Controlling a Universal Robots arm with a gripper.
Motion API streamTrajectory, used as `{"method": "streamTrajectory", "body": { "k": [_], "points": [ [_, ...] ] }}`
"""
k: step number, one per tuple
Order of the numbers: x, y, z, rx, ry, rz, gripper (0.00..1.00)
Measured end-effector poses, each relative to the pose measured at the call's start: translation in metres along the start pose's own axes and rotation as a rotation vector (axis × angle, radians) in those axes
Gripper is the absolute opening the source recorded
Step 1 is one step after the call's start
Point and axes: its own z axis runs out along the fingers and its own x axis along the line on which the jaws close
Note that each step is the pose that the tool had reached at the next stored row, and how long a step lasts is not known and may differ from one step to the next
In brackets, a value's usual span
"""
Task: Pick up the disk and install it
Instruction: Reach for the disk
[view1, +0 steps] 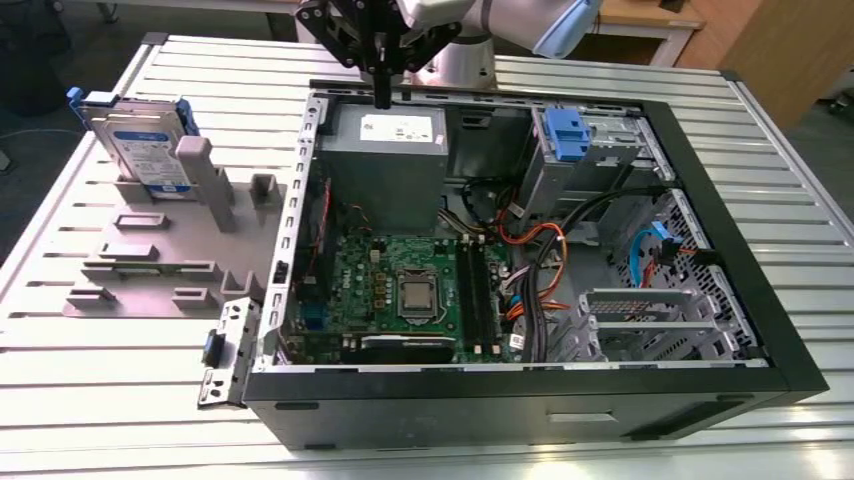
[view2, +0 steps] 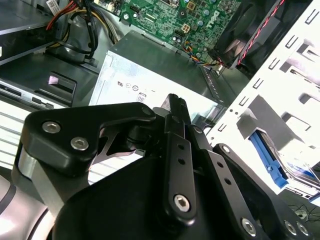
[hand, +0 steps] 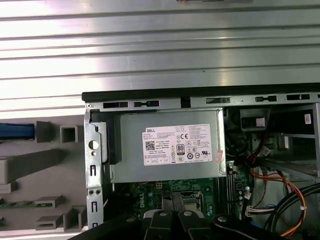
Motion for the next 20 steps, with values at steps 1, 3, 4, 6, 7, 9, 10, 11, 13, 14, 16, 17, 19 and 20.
{"method": "streamTrajectory", "body": {
  "k": [1, 3, 4, 6, 7, 9, 10, 11, 13, 14, 16, 17, 19, 20],
  "points": [
    [0.0001, 0.0000, 0.0000, 0.0000, 0.0000, 0.000, 0.11],
    [0.0005, 0.0000, 0.0000, 0.0000, 0.0000, 0.000, 0.11],
    [0.0005, 0.0000, 0.0000, 0.0000, 0.0000, 0.000, 0.11],
    [0.0008, -0.0001, 0.0000, 0.0000, 0.0000, 0.000, 0.11],
    [0.0009, -0.0001, 0.0000, 0.0000, 0.0000, 0.000, 0.11],
    [0.0014, -0.0001, 0.0000, -0.0001, 0.0000, 0.000, 0.11],
    [0.0015, -0.0001, 0.0000, -0.0001, 0.0000, 0.000, 0.11],
    [0.0018, -0.0001, 0.0000, -0.0001, 0.0000, 0.000, 0.11],
    [0.0022, -0.0002, 0.0001, 0.0000, 0.0000, 0.000, 0.11],
    [0.0024, -0.0002, 0.0001, 0.0000, 0.0000, 0.000, 0.11],
    [0.0034, -0.0003, 0.0001, -0.0001, 0.0000, 0.000, 0.11],
    [0.0039, -0.0003, 0.0001, 0.0000, 0.0000, 0.000, 0.11],
    [0.0049, -0.0004, 0.0002, -0.0001, 0.0000, 0.000, 0.11],
    [0.0055, -0.0005, 0.0003, -0.0002, -0.0001, 0.000, 0.11]
  ]
}}
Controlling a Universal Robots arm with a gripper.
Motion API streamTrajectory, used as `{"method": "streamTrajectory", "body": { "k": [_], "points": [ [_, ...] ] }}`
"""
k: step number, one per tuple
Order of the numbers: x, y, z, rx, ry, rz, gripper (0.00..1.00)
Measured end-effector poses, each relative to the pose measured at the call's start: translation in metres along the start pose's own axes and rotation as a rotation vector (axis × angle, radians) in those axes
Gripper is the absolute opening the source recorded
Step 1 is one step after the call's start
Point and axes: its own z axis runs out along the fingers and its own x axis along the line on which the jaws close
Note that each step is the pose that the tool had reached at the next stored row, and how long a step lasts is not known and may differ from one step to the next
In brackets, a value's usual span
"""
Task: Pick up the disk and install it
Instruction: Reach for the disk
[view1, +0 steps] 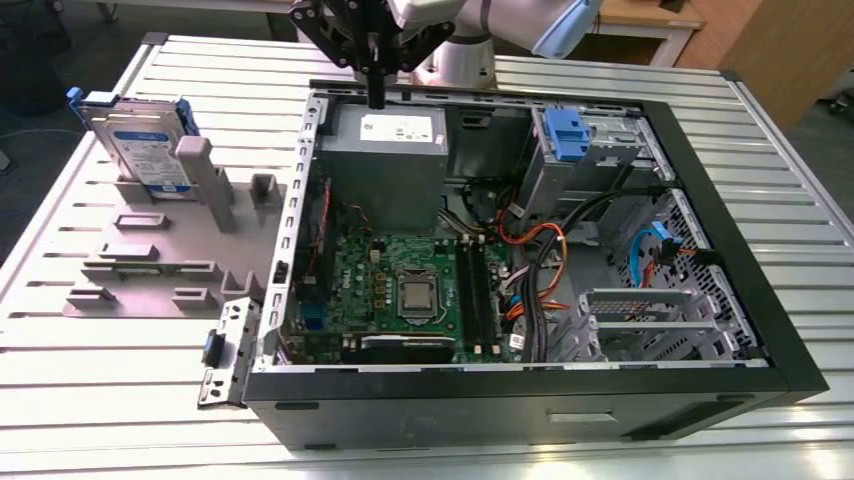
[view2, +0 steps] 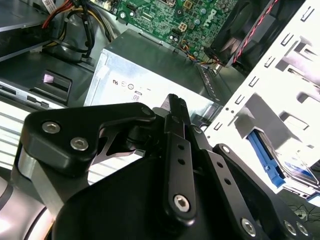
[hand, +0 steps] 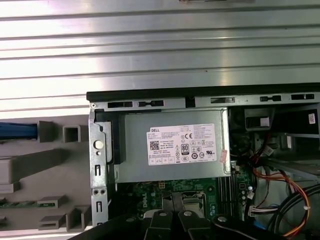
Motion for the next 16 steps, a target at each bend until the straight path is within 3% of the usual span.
{"method": "streamTrajectory", "body": {
  "k": [16],
  "points": [
    [0.0078, -0.0006, 0.0013, 0.0001, 0.0002, 0.000, 0.11]
  ]
}}
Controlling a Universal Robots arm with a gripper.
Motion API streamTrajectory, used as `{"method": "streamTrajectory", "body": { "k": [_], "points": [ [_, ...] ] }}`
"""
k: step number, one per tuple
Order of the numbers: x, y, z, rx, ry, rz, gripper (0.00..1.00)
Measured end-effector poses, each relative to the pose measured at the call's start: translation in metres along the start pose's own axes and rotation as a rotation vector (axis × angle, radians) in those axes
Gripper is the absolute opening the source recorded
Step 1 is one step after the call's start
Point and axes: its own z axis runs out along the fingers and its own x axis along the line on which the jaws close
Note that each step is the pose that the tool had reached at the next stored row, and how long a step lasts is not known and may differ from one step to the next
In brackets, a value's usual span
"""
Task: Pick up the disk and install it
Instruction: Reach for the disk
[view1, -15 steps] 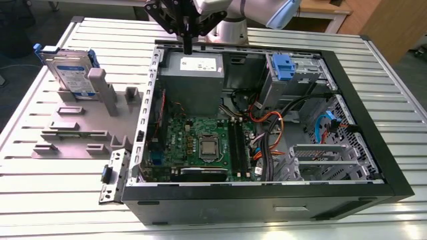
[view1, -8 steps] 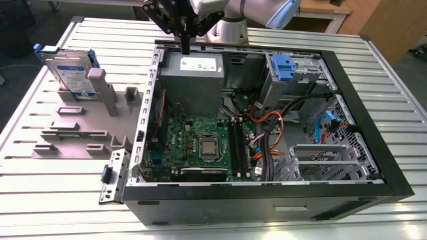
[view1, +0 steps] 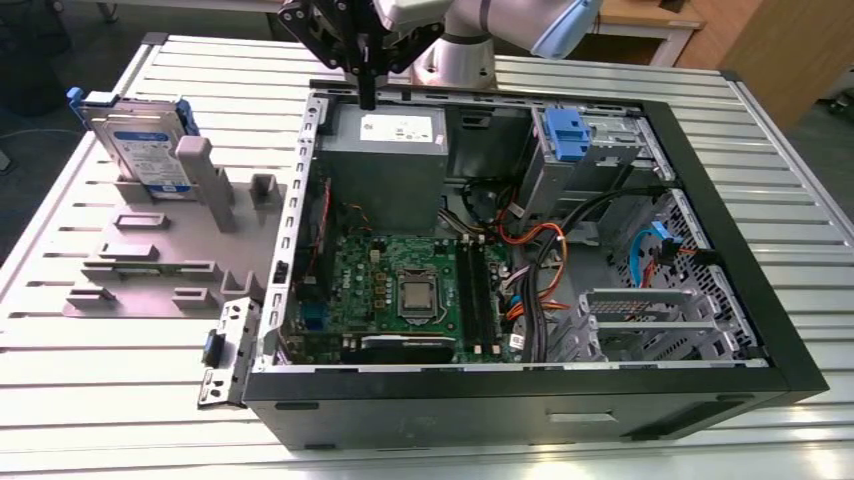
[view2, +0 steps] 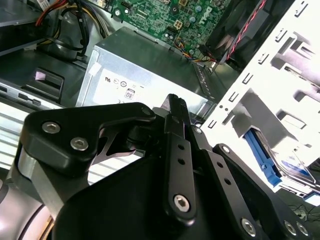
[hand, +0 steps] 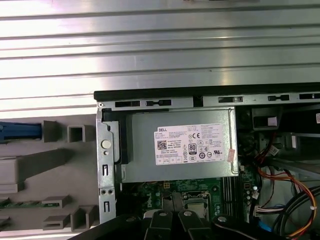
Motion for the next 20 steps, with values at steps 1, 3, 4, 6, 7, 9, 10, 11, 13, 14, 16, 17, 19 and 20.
{"method": "streamTrajectory", "body": {
  "k": [1, 3, 4, 6, 7, 9, 10, 11, 13, 14, 16, 17, 19, 20],
  "points": [
    [0.0003, 0.0000, 0.0000, 0.0000, 0.0000, 0.000, 0.11],
    [0.0004, 0.0000, 0.0000, 0.0000, 0.0000, 0.000, 0.11],
    [0.0005, 0.0000, 0.0000, 0.0000, 0.0000, 0.000, 0.11],
    [0.0007, 0.0000, 0.0000, 0.0000, 0.0000, 0.000, 0.11],
    [0.0009, -0.0001, 0.0000, 0.0000, 0.0000, 0.000, 0.11],
    [0.0015, -0.0001, 0.0000, 0.0000, 0.0000, 0.000, 0.11],
    [0.0018, -0.0001, 0.0000, 0.0000, 0.0000, 0.000, 0.11],
    [0.0021, -0.0001, 0.0000, 0.0000, 0.0000, 0.000, 0.11],
    [0.0026, -0.0002, 0.0000, 0.0000, 0.0000, 0.000, 0.11],
    [0.0029, -0.0002, -0.0001, 0.0001, 0.0000, 0.000, 0.11],
    [0.0034, -0.0003, 0.0000, 0.0001, 0.0000, 0.000, 0.11],
    [0.0037, -0.0003, 0.0001, 0.0000, 0.0000, 0.000, 0.11],
    [0.0038, -0.0003, 0.0001, -0.0001, 0.0000, 0.000, 0.11],
    [0.0041, -0.0003, 0.0000, 0.0000, 0.0000, 0.000, 0.11]
  ]
}}
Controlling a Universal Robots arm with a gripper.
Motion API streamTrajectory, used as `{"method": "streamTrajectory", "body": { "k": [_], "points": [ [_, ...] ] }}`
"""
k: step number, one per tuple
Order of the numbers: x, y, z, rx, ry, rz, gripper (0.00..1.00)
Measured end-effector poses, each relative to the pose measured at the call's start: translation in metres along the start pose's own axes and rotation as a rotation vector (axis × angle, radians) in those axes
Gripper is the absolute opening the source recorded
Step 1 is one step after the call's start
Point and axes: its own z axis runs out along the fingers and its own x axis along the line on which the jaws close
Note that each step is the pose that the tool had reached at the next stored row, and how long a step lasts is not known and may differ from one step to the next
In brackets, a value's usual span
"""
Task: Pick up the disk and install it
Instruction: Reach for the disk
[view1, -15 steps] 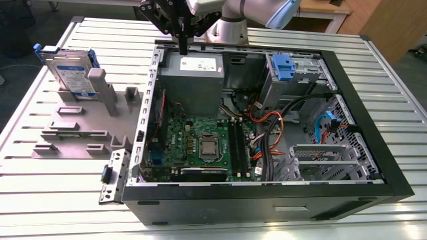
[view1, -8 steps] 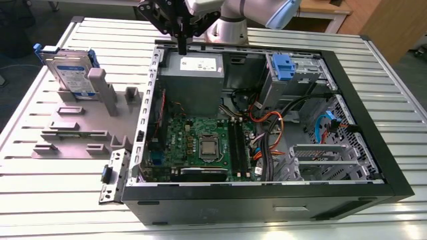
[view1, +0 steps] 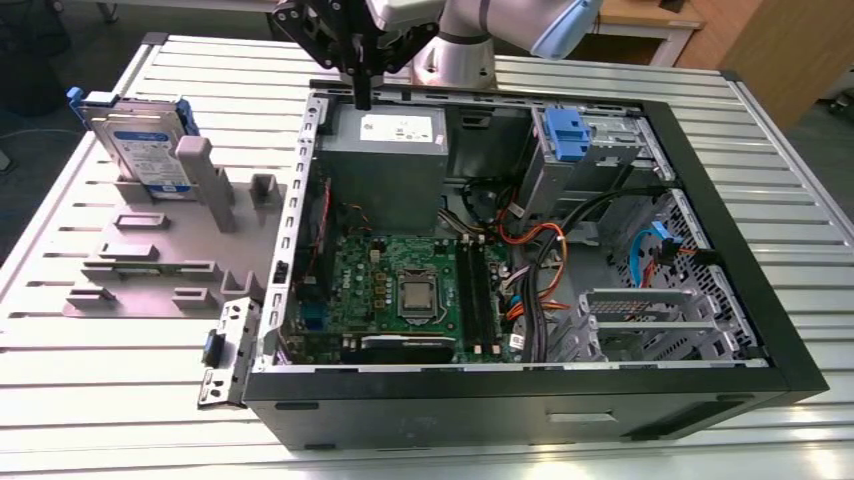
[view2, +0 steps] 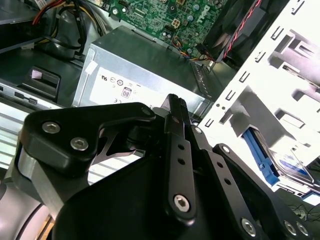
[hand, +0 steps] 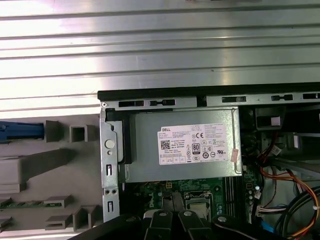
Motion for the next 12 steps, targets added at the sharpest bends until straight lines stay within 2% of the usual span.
{"method": "streamTrajectory", "body": {
  "k": [3, 12],
  "points": [
    [0.0030, -0.0003, 0.0012, 0.0001, 0.0001, 0.000, 0.11],
    [0.0046, -0.0004, 0.0012, 0.0000, 0.0000, 0.000, 0.11]
  ]
}}
